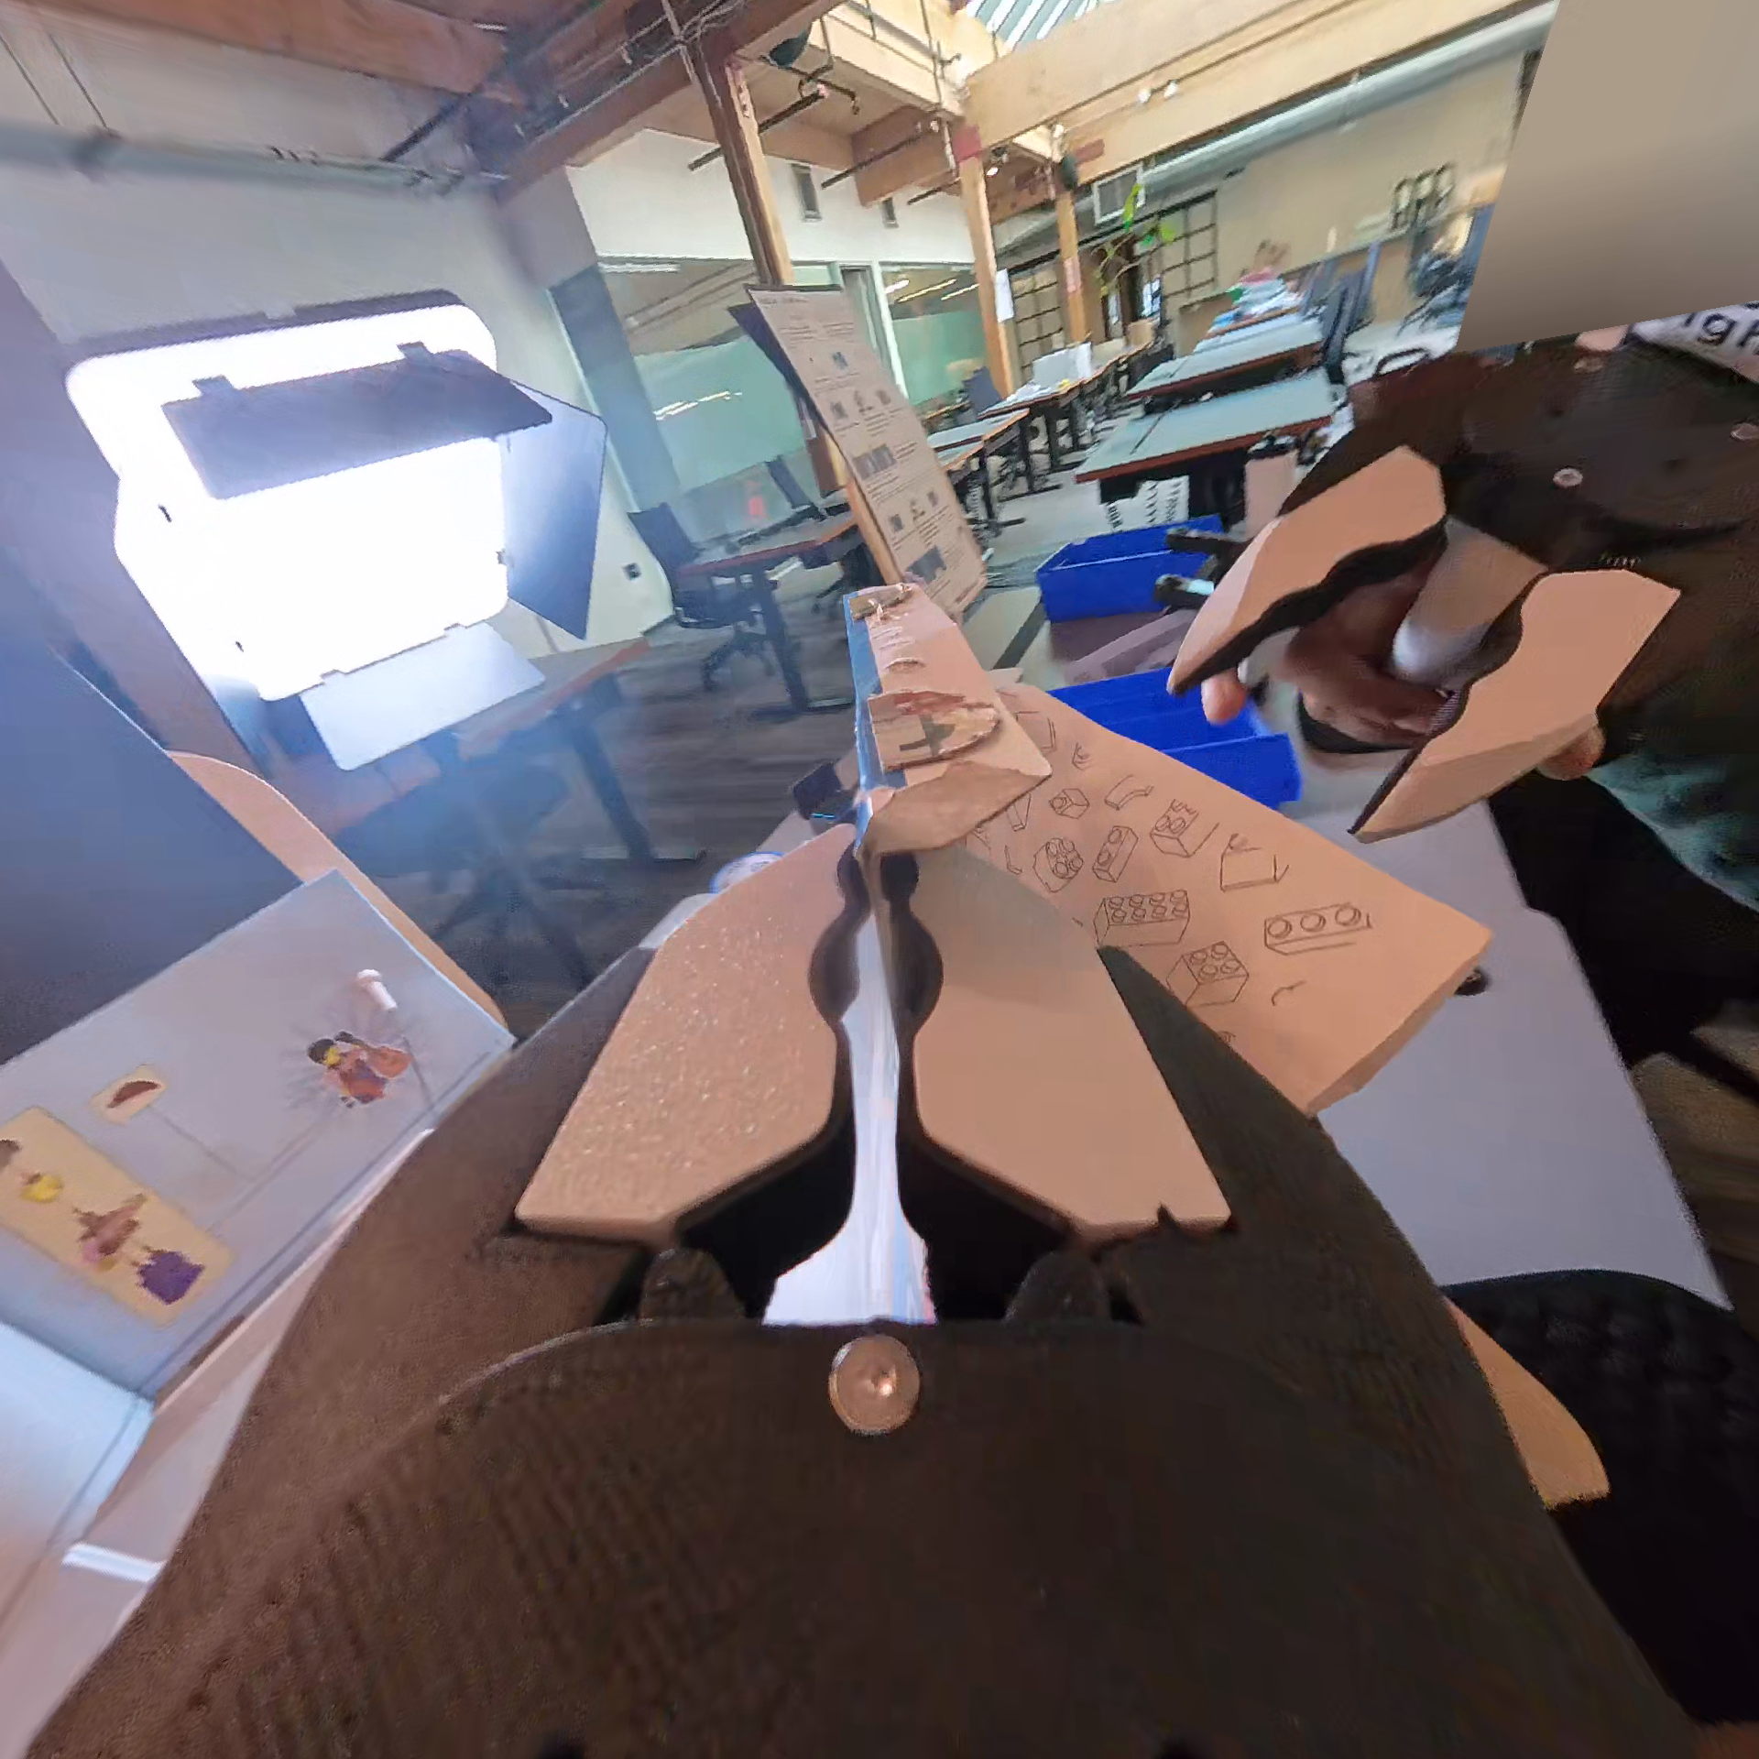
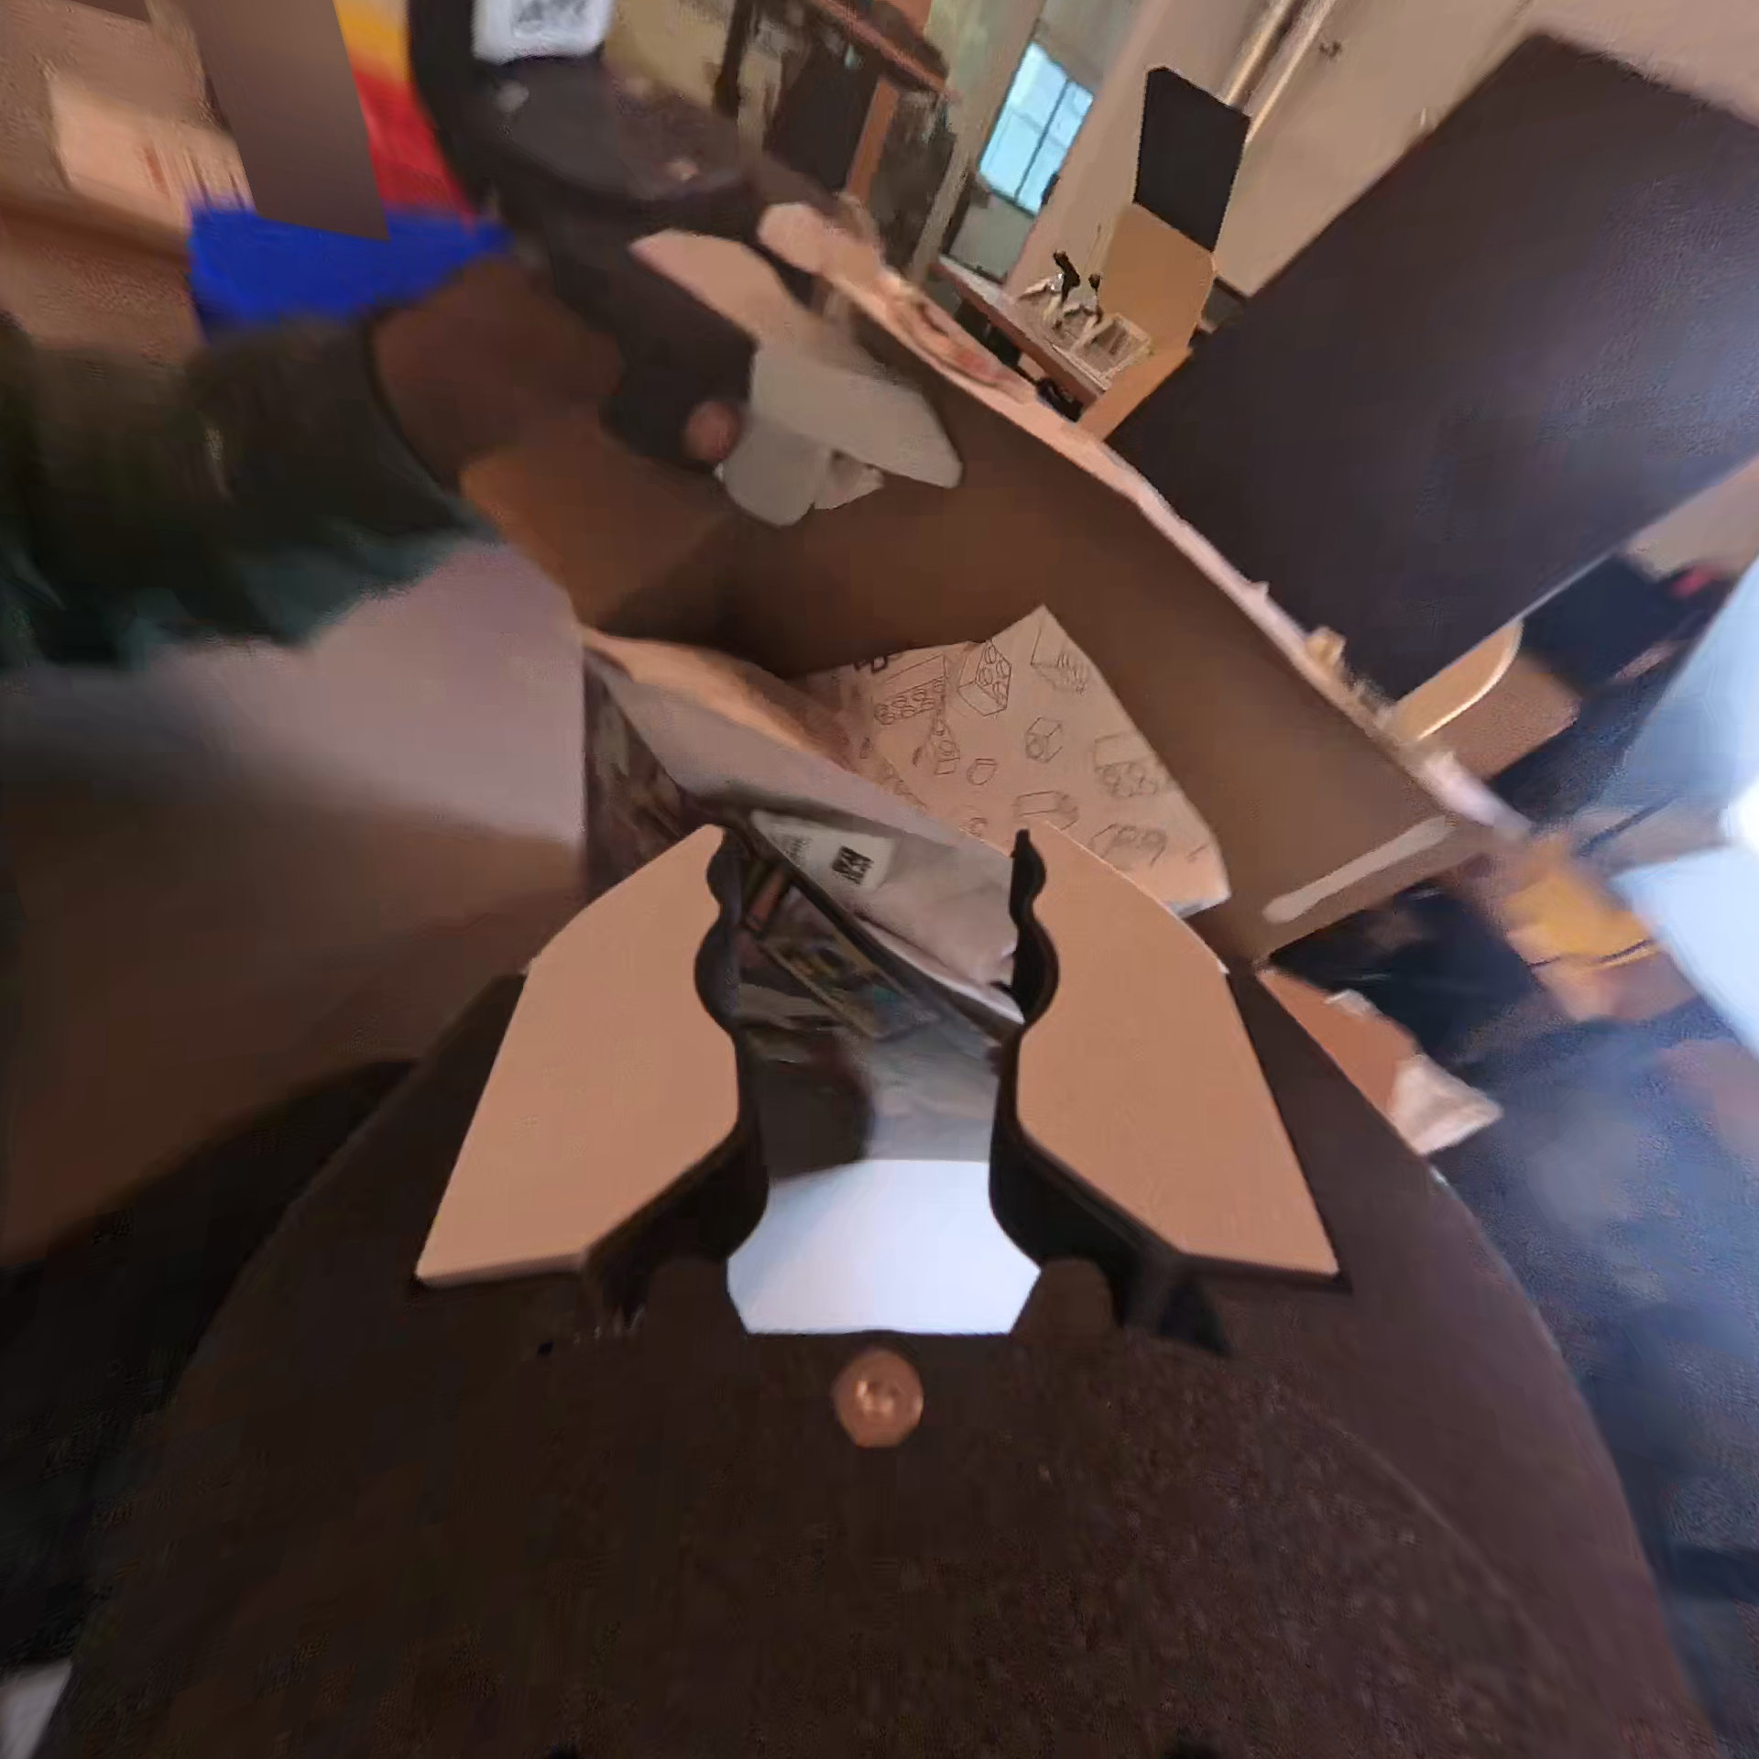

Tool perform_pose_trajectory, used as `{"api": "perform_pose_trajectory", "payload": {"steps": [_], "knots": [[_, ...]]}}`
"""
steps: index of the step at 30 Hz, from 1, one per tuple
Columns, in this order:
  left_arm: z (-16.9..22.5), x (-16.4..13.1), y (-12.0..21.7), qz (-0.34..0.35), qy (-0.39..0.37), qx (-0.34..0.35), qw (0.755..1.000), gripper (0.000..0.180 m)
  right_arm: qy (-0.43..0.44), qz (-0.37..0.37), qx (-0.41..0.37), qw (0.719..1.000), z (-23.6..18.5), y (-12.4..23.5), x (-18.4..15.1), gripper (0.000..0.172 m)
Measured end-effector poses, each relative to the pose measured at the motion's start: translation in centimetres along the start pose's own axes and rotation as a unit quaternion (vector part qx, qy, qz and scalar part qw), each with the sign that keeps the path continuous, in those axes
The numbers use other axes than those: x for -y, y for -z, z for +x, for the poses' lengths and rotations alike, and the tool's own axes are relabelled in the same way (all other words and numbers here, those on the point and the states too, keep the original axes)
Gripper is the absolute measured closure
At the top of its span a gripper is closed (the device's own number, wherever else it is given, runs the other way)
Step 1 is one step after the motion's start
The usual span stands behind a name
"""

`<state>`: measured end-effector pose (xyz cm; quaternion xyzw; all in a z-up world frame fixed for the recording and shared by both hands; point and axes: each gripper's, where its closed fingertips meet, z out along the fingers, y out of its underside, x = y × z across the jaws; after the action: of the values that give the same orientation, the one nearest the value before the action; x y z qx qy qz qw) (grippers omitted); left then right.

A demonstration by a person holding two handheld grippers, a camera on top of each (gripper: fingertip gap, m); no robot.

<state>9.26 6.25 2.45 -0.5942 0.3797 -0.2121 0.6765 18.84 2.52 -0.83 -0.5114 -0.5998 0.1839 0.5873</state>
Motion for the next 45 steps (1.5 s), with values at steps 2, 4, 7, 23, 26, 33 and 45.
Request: {"api": "perform_pose_trajectory", "payload": {"steps": [2,4,7,23,26,33,45], "knots": [[-0.5,-0.1,0.2,0.003,0.040,-0.044,0.998,0.179,0.141,-0.046,-0.006,0.989,0.8,-0.1,1.6,0.115],[-0.4,-0.2,0.3,0.009,0.078,-0.089,0.993,0.179,0.233,-0.095,0.017,0.968,1.3,-1.1,2.6,0.120],[-0.7,-0.6,0.5,0.026,0.121,-0.118,0.985,0.179,0.284,-0.213,0.126,0.926,0.0,-3.7,0.4,0.127],[-5.7,-3.4,8.4,0.102,0.113,-0.081,0.985,0.103,0.259,-0.376,0.233,0.859,1.8,-9.9,1.5,0.172],[-4.1,-7.9,8.2,0.030,0.100,-0.086,0.991,0.082,0.250,-0.375,0.232,0.862,2.4,-10.4,2.4,0.170],[-0.1,-16.2,5.7,-0.101,0.064,-0.109,0.987,0.064,0.292,-0.379,0.229,0.848,2.4,-12.2,3.3,0.171],[0.7,-18.5,3.7,-0.119,0.047,-0.098,0.987,0.074,0.280,-0.374,0.219,0.856,2.2,-11.6,2.9,0.171]]}}
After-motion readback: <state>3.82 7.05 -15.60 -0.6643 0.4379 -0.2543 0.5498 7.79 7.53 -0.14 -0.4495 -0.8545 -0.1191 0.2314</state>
